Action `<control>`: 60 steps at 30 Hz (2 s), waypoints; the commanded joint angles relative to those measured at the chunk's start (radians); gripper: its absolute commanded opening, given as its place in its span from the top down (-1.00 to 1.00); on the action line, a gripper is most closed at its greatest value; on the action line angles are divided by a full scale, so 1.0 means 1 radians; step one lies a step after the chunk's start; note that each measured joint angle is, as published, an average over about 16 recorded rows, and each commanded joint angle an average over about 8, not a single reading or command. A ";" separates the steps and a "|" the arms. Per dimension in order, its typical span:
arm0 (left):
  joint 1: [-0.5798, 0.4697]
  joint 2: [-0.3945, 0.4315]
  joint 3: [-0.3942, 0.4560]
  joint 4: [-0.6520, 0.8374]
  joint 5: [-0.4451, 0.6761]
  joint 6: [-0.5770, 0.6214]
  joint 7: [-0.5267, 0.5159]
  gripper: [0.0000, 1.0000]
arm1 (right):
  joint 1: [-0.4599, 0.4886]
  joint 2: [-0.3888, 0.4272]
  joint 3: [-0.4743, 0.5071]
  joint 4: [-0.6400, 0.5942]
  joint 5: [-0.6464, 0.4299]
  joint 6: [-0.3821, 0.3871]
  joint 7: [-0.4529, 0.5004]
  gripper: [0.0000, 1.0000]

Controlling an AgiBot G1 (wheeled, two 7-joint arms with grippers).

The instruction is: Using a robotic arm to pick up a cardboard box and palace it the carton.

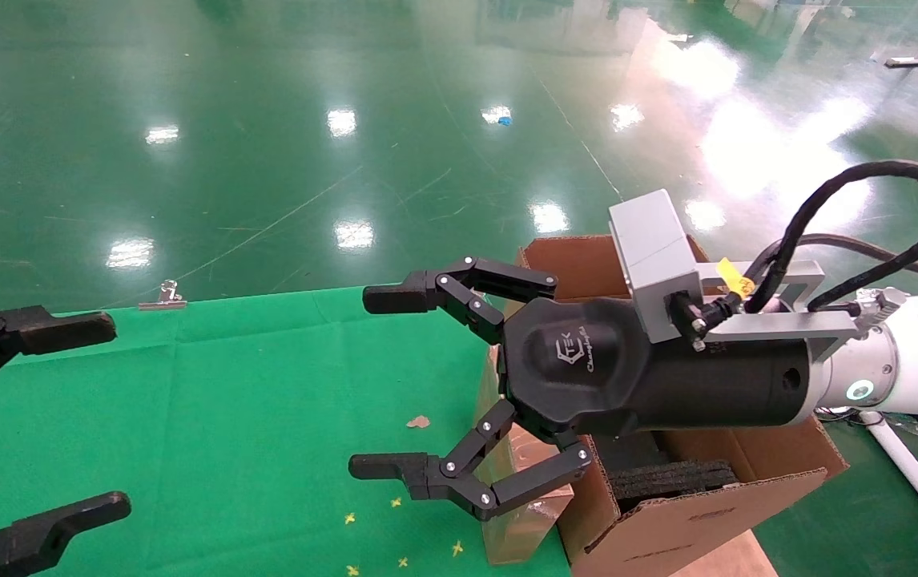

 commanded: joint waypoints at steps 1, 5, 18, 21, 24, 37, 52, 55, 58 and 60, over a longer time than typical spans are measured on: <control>0.000 0.000 0.000 0.000 0.000 0.000 0.000 -1.00 | 0.000 0.000 0.000 0.000 0.000 0.000 0.000 -1.00; 0.000 0.000 -0.001 0.000 0.001 0.000 -0.001 -1.00 | 0.000 0.000 0.000 0.000 0.000 0.000 0.000 -1.00; 0.002 0.003 -0.007 -0.001 0.004 0.002 -0.004 -1.00 | 0.000 0.000 0.001 0.000 0.000 0.000 0.000 -1.00; 0.002 0.003 -0.007 -0.001 0.005 0.002 -0.004 -1.00 | 0.000 0.000 0.001 0.000 0.000 0.000 0.000 -1.00; 0.002 0.003 -0.007 -0.001 0.005 0.002 -0.004 -1.00 | 0.000 0.000 0.000 0.000 0.000 0.000 0.000 -1.00; 0.001 0.003 -0.007 0.000 0.004 0.003 -0.003 -1.00 | 0.010 -0.003 -0.024 0.004 -0.039 0.018 0.036 -1.00; 0.001 0.003 -0.006 0.000 0.004 0.002 -0.003 -1.00 | 0.333 -0.130 -0.342 0.072 -0.661 -0.028 0.337 -1.00; 0.001 0.002 -0.005 0.000 0.004 0.002 -0.003 -1.00 | 0.418 -0.176 -0.425 0.071 -0.773 -0.060 0.419 -1.00; 0.001 0.002 -0.005 0.000 0.003 0.002 -0.003 -1.00 | 0.502 -0.203 -0.504 0.070 -0.843 -0.078 0.490 -1.00; 0.001 0.002 -0.005 0.000 0.003 0.002 -0.003 -1.00 | 0.560 -0.210 -0.556 0.070 -0.866 -0.083 0.526 -1.00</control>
